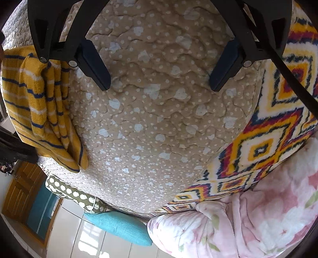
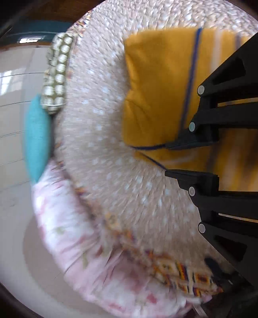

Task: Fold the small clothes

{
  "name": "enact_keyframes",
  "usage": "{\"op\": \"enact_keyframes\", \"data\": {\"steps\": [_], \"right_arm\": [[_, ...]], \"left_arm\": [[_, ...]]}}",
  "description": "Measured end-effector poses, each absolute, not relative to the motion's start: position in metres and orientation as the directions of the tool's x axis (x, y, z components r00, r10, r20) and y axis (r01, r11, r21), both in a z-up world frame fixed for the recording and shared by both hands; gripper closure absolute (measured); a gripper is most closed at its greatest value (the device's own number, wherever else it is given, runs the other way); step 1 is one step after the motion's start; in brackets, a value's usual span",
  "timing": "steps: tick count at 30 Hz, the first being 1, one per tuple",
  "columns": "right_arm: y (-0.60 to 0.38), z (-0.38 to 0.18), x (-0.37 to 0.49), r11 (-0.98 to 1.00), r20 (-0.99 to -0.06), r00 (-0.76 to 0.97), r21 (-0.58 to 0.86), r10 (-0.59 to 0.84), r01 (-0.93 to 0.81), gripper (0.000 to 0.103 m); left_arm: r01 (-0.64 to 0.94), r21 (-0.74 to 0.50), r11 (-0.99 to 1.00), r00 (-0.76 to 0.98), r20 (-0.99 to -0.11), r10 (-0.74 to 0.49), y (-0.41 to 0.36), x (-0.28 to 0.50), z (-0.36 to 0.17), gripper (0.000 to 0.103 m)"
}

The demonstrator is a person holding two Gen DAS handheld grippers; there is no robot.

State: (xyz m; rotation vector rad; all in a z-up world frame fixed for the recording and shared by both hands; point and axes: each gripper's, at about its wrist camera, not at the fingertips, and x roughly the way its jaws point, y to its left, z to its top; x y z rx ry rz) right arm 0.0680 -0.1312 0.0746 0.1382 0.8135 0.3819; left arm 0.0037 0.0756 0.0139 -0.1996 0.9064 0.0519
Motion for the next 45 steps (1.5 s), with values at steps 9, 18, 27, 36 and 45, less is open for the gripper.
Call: {"op": "enact_keyframes", "data": {"steps": [9, 18, 27, 36, 45], "right_arm": [[-0.252, 0.013, -0.05, 0.867, -0.686, 0.549, 0.47, 0.478, -0.168, 0.08], [-0.333, 0.003, -0.137, 0.841, -0.628, 0.672, 0.541, 0.392, 0.014, 0.062], [-0.341, 0.007, -0.177, 0.896, -0.651, 0.702, 0.442, 0.29, 0.04, 0.062], [-0.323, 0.035, -0.203, 0.945, -0.641, 0.738, 0.328, 0.211, 0.015, 0.058], [-0.286, 0.067, -0.212, 0.977, -0.634, 0.762, 0.212, 0.134, 0.005, 0.047]], "left_arm": [[-0.115, -0.147, 0.982, 0.609, -0.792, -0.047, 0.074, 0.005, 0.012, 0.001], [-0.112, -0.011, 0.994, 0.533, -0.844, 0.051, 0.058, 0.02, 0.008, 0.0], [-0.189, -0.003, 0.982, 0.581, -0.807, 0.109, 0.053, -0.012, 0.026, 0.001], [-0.222, 0.038, 0.974, 0.859, -0.465, 0.214, 0.012, -0.168, 0.151, 0.0], [-0.132, -0.136, 0.982, 0.919, -0.388, 0.07, 0.001, -0.232, 0.198, 0.0]]}}
